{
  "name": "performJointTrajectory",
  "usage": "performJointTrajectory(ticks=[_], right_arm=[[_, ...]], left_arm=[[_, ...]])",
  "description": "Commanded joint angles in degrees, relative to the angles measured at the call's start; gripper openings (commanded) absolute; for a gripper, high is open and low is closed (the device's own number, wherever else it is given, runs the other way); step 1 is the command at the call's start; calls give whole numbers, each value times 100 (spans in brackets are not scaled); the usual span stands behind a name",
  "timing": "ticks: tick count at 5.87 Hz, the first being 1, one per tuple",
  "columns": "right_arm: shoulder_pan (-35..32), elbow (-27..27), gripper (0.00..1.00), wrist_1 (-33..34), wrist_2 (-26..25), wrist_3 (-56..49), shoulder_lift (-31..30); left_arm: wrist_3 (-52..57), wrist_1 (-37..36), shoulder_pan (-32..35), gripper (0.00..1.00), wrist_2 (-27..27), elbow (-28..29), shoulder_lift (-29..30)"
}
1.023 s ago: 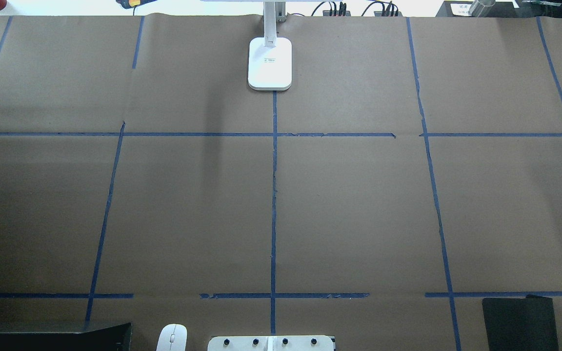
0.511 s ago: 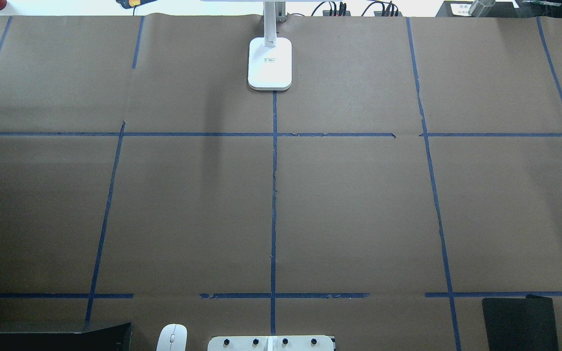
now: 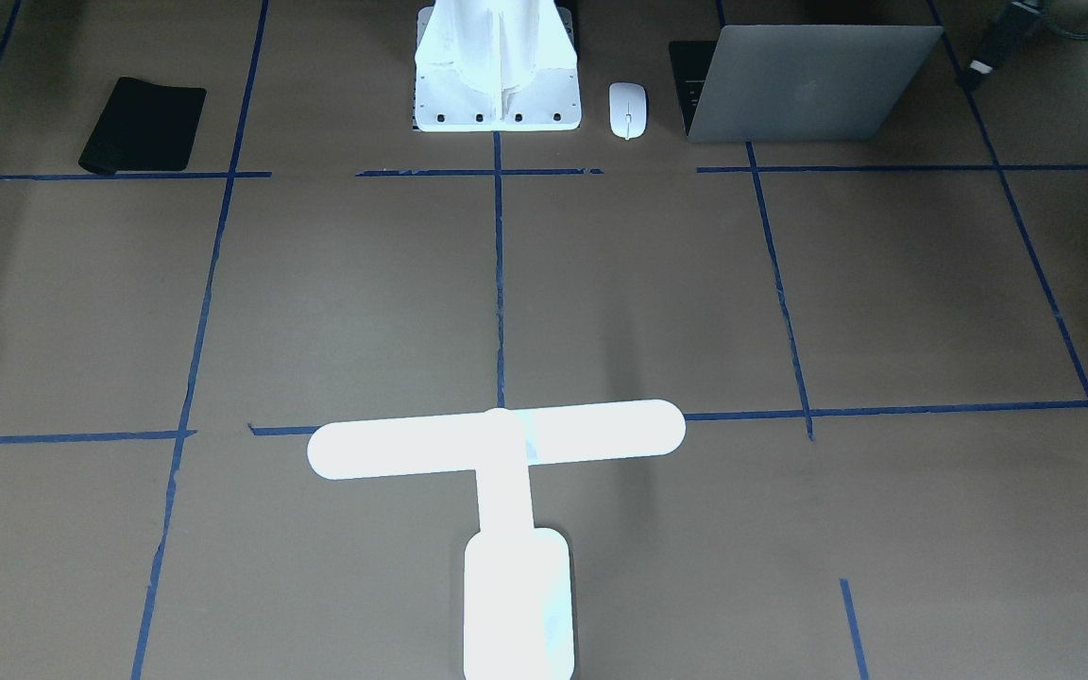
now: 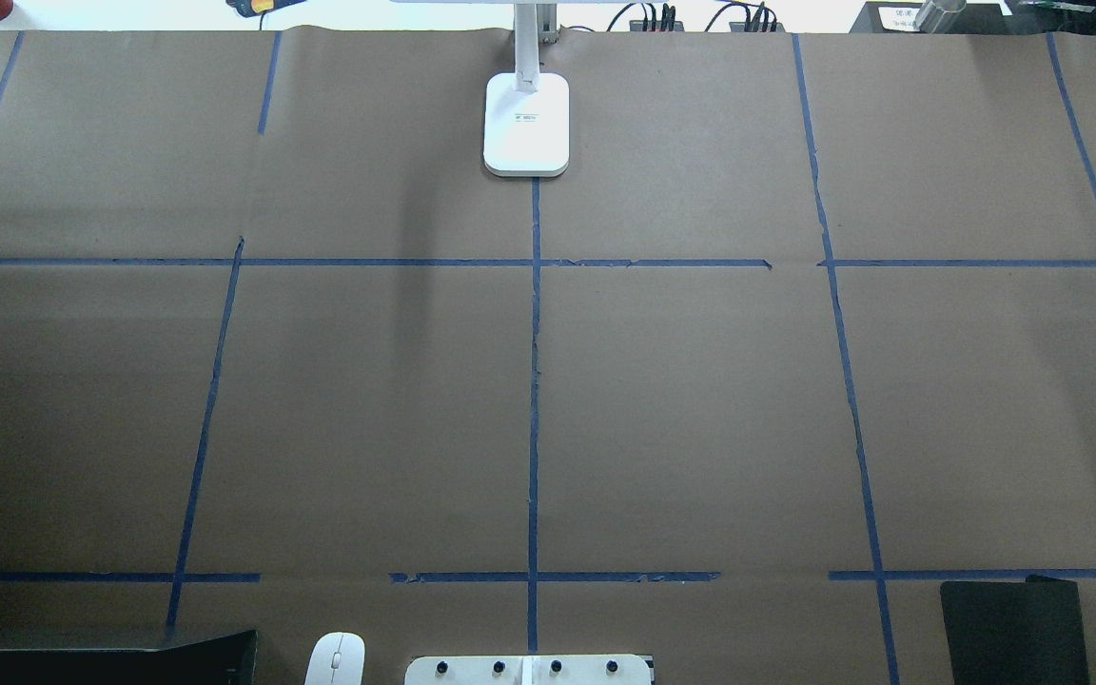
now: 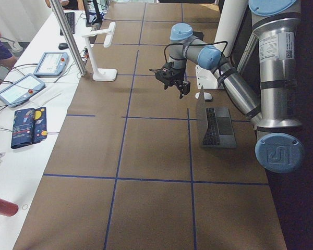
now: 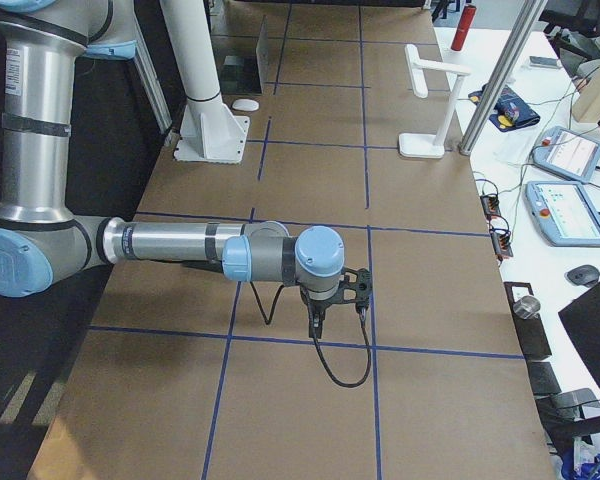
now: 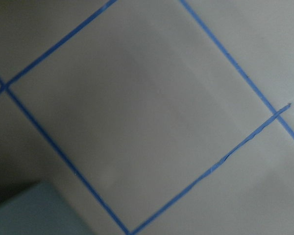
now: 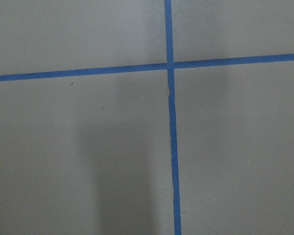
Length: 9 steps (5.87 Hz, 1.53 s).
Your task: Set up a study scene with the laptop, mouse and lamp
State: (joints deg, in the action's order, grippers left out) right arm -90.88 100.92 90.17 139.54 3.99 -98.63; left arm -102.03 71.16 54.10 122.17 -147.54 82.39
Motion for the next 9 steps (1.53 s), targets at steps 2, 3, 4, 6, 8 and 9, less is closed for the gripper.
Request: performJointTrajectory(ticks=[2,3,4,6,8,9], right_arm=[[0,129,100,-8,125,14,-7],[0,130,100,-8,352,5,-16],[0,112,100,-8,354,5,10],[0,130,100,-8,355,5,19],[0,103,100,-8,346,5,19],[0,94,100,-8,346,5,19]], left_arm=[[-3297,-111,-2721,100,-2042,-415,-300],[-4037,-564,-3425,100,-2387,-512,-320],[-4636,-917,-3928,100,-2521,-791,-311],[-5342,-1157,-4722,100,-2618,-759,-293],[-5345,-1228,-4742,100,-2751,-602,-276],[-5336,-1228,-4751,100,-2751,-340,-241]])
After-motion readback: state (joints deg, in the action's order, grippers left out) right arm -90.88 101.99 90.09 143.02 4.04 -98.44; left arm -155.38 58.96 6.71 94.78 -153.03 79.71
